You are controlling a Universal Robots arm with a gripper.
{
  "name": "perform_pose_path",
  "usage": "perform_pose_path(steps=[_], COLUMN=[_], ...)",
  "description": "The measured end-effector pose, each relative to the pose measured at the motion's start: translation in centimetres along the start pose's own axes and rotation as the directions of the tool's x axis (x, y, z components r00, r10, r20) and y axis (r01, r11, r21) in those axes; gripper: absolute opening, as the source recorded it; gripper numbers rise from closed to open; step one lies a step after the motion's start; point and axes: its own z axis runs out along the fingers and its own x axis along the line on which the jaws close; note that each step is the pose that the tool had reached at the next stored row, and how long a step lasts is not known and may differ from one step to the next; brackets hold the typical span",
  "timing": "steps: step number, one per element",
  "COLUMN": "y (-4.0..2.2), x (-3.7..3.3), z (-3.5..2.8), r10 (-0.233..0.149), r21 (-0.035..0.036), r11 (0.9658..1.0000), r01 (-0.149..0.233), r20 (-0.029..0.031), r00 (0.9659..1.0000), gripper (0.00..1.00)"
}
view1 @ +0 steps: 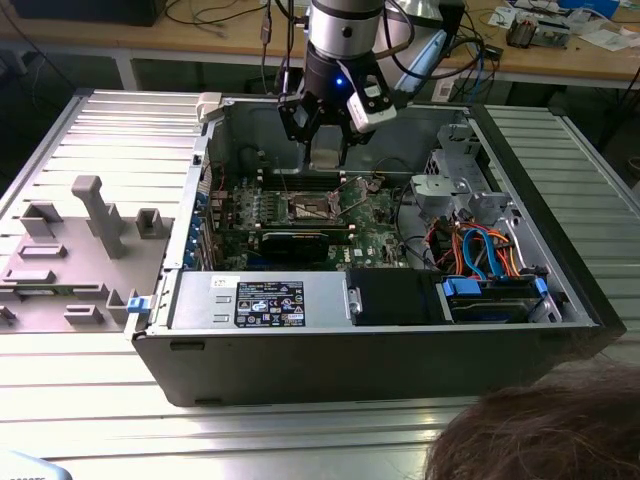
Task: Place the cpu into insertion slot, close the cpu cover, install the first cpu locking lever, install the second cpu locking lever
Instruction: 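Place the cpu into insertion slot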
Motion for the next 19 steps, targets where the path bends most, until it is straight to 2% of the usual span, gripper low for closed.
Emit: perform_pose_path(steps=[19], y=[-0.05], x=[-0.01], z=[0.52], r10=[0.0], r21=[0.0], r11=[1.0], r01=[0.0], r20=[0.0], r00=[1.0], gripper=[0.55])
